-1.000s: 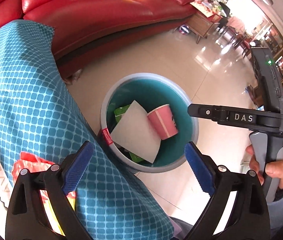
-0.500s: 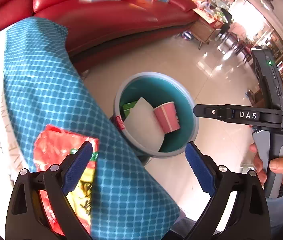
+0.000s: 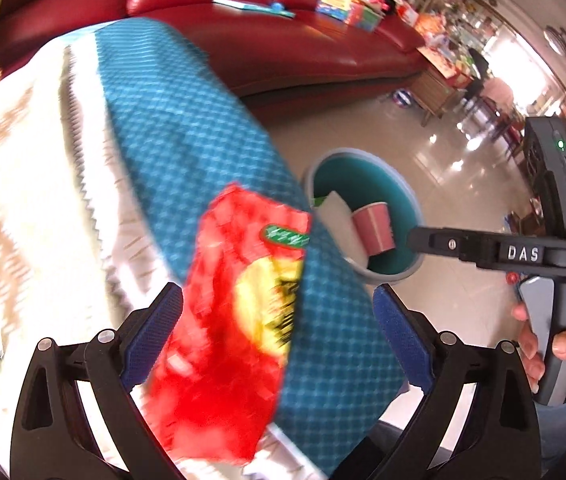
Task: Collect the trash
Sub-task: 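Return to the table and grasp the clear plastic bag with the left tool, then grasp the red snack bag with the right tool while the left tool holds the plastic bag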
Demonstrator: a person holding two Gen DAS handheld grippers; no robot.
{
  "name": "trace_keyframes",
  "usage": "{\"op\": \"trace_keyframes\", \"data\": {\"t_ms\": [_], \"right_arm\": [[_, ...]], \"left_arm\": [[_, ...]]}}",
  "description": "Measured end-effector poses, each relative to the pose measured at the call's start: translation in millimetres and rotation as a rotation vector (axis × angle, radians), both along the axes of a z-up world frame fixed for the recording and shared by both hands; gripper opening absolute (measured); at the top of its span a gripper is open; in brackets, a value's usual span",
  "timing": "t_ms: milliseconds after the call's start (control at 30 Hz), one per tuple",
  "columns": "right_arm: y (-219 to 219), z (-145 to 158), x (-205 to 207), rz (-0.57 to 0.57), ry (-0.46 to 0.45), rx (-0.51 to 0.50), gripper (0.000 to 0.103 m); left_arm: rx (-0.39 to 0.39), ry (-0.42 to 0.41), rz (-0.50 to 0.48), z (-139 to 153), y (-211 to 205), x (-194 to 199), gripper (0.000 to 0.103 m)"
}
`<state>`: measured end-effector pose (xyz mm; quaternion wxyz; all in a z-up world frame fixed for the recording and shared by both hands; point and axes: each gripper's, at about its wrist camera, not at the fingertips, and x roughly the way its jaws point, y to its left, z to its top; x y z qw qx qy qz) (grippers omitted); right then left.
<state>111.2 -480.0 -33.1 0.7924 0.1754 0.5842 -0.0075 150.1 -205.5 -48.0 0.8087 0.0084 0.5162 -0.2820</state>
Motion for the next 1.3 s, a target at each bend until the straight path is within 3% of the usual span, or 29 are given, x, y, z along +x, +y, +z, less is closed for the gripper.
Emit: {"op": "trace_keyframes", "data": {"t_ms": [533,900,1100,1133,1167,1200,1233,1267,1300], "right_arm": [[135,-25,-6,0.175,0.061,0.05,0.08],[174,-21,-38,0.253,0.035,0.046,0.08],[181,-20,-46,0.269,0.034,0.037,0.08],[180,-20,-46,0.267,0.032,0.035,0.08],[178,-19,-44,0.264,0.031,0.033,0.08],[174,-19,-42,0.259,0.032,0.03,0.08],[172,-20,-40,0.253,0.035,0.026,0.08],[169,-22,-40,0.249,0.039,0.024,0.08],[166,-24,-38,0.243,0.045,0.022,0.08]], "left_arm": [[-0.01,-0.024,0.165,2,142,-38,0.096],[0.069,-0.023,0.325,-12,204,-103,0.096],[0.059,0.047,0.37,-37,217,-112,0.096],[0.052,0.049,0.365,-39,215,-113,0.091],[0.05,0.047,0.359,-42,213,-112,0.078],[0.048,0.051,0.353,-44,211,-111,0.072],[0.051,0.042,0.353,-45,209,-109,0.057],[0.053,0.021,0.347,-43,207,-109,0.036],[0.037,0.025,0.333,-42,204,-106,0.035]]}}
